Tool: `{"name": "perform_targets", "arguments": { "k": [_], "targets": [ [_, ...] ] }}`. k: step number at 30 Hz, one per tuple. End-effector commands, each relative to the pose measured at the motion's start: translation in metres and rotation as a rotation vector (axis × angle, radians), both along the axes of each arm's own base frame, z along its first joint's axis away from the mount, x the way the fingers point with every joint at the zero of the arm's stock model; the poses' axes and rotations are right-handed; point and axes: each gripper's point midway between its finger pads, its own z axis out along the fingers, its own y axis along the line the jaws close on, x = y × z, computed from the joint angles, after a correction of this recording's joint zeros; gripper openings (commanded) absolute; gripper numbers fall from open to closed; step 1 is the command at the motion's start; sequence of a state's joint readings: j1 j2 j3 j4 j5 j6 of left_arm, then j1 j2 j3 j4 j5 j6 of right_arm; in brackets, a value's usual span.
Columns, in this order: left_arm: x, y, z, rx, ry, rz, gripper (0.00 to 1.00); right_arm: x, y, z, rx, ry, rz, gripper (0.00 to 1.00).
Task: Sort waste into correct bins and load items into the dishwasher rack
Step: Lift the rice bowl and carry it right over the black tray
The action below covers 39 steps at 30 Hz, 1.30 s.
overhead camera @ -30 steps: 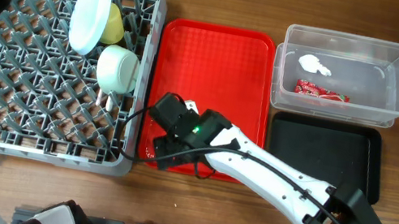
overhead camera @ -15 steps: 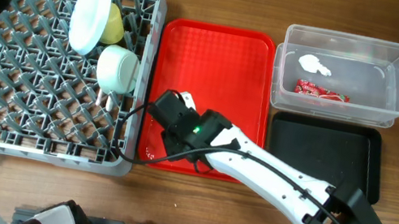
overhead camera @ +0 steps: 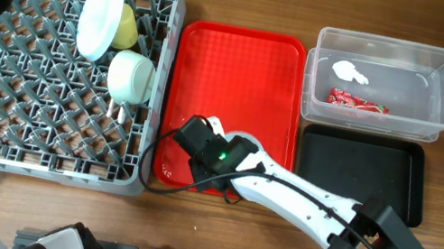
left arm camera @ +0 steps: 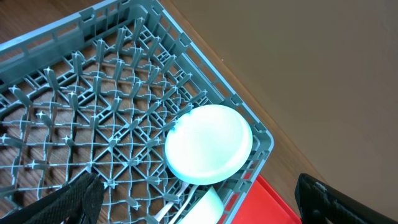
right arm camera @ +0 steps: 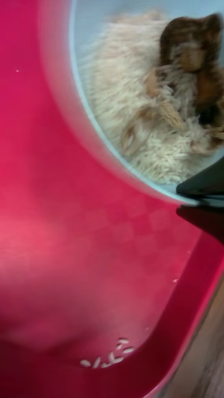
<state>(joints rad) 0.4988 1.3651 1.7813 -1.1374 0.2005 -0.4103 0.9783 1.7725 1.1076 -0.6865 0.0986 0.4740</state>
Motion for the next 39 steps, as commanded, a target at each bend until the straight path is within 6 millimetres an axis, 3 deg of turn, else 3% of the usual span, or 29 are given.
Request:
{"name": "perform_targets", "arguments": {
  "k": [1, 5, 8, 11, 13, 17, 19, 29, 33, 39],
  "targets": [
    [0.002, 0.001, -0.002, -0.02, -0.001, 0.005, 1.0, 0.003, -0.001, -0.001, -0.008, -0.012, 0.0, 0.04],
    [0.002, 0.001, -0.002, -0.02, -0.001, 0.005, 1.0, 0.017, 0.002, 0.021, -0.011, -0.071, -0.017, 0.04],
    [0.002, 0.001, -0.002, -0.02, -0.001, 0.005, 1.0, 0.029, 0.002, 0.054, 0.003, -0.144, -0.035, 0.04],
    [0.002, 0.001, -0.002, -0.02, -0.001, 0.005, 1.0, 0.044, -0.013, 0.094, 0.025, -0.21, -0.109, 0.04],
    [0.002, 0.001, -0.002, -0.02, -0.001, 0.005, 1.0, 0.055, -0.044, 0.122, 0.048, -0.217, -0.227, 0.05],
    [0.002, 0.001, -0.002, -0.02, -0.001, 0.005, 1.0, 0.059, -0.105, 0.147, 0.071, -0.167, -0.386, 0.04],
    [0.002, 0.001, -0.002, -0.02, -0.001, 0.005, 1.0, 0.058, -0.123, 0.151, 0.115, -0.102, -0.404, 0.04],
    [0.002, 0.001, -0.002, -0.02, -0.001, 0.005, 1.0, 0.072, -0.174, 0.15, 0.429, 0.106, -0.395, 0.04],
    [0.002, 0.001, -0.002, -0.02, -0.001, 0.005, 1.0, 0.07, -0.212, 0.133, 0.498, 0.134, -0.45, 0.04],
    [0.002, 0.001, -0.002, -0.02, -0.001, 0.005, 1.0, 0.061, -0.243, 0.116, 0.628, 0.139, -0.479, 0.04]
  ]
}}
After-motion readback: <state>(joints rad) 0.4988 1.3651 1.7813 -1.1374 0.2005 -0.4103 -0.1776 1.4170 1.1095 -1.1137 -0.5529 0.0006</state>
